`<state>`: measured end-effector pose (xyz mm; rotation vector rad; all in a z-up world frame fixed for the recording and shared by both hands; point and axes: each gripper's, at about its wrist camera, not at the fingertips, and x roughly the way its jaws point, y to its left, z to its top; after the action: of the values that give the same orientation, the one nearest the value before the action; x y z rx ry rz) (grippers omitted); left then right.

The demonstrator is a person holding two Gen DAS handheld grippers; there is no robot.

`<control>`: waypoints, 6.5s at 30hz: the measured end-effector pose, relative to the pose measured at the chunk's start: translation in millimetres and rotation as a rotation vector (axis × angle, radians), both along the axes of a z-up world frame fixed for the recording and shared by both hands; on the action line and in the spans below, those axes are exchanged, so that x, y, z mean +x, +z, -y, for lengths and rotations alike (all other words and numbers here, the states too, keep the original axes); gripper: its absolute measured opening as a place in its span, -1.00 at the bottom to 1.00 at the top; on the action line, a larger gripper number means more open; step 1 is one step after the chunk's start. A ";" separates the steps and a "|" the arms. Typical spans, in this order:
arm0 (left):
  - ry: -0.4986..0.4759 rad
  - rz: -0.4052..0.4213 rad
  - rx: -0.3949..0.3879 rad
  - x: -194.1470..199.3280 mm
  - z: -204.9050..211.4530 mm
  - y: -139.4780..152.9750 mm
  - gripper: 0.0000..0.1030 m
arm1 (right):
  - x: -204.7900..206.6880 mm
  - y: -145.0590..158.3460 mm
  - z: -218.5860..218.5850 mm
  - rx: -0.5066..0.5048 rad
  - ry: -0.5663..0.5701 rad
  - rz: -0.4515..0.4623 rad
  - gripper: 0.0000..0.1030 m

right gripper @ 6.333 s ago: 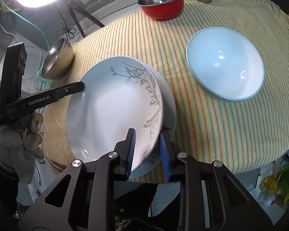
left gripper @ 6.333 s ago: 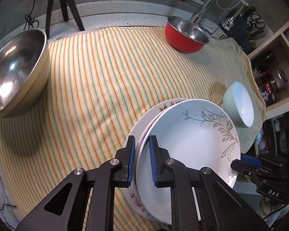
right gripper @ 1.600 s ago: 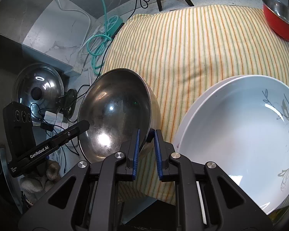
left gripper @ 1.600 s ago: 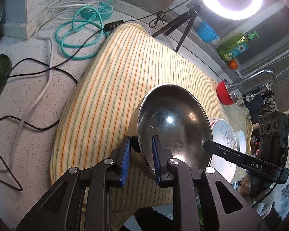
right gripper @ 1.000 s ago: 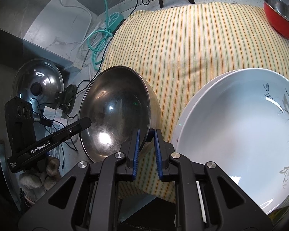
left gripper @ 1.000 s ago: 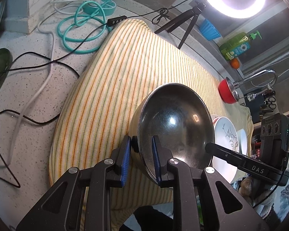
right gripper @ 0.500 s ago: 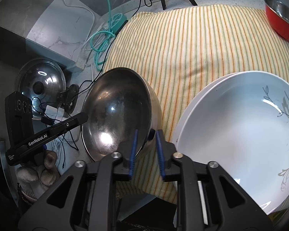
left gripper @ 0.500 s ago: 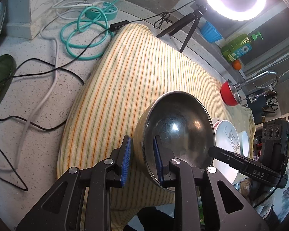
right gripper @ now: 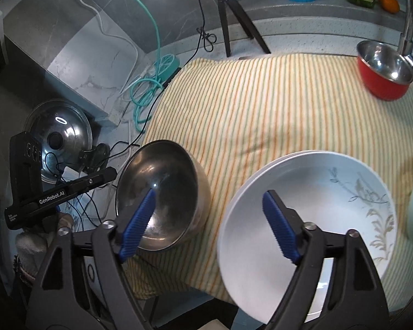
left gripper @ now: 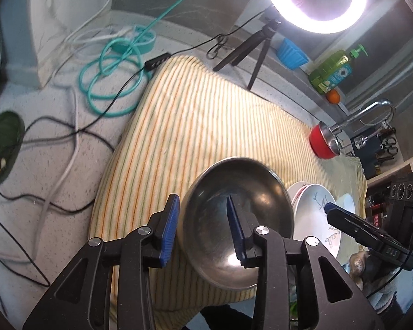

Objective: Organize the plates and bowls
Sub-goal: 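Open both grippers and move them toward the red steel bowl, then close both grippers on the rim of the red steel bowl, then lift the red steel bowl and lower it into the large steel bowl, then open both grippers and raise them off the nested bowls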

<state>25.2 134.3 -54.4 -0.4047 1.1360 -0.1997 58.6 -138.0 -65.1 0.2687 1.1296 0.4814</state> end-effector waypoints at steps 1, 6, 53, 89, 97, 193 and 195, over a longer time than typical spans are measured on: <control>-0.007 0.010 0.005 1.6 3.8 2.9 -0.17 | -0.4 2.0 4.8 -0.009 -0.001 0.008 0.71; -0.051 0.038 0.007 13.9 25.3 12.8 0.14 | -1.1 10.3 31.6 -0.051 -0.027 0.039 0.72; -0.367 -0.069 -0.123 210.0 295.4 -36.5 -0.24 | 135.8 -40.9 287.0 0.199 -0.495 -0.177 -0.07; -0.390 -0.081 -0.100 213.4 303.5 -47.1 -0.70 | 161.2 -57.6 264.1 0.170 -0.483 -0.193 -0.72; -0.371 -0.049 -0.118 192.0 275.9 -26.1 -0.70 | 140.8 -34.5 242.4 0.180 -0.435 -0.159 -0.72; 0.027 -0.069 -0.045 -24.6 11.3 -19.9 -0.45 | 11.1 -20.3 -74.8 -0.103 0.232 -0.040 -0.16; 0.025 -0.061 -0.039 -25.1 12.5 -16.7 -0.41 | 7.8 -13.7 -74.2 -0.097 0.238 -0.021 -0.08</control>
<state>0.1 121.8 -71.1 -0.4615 1.1880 -0.1888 66.4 -63.8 -78.7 0.0550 1.2076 0.6328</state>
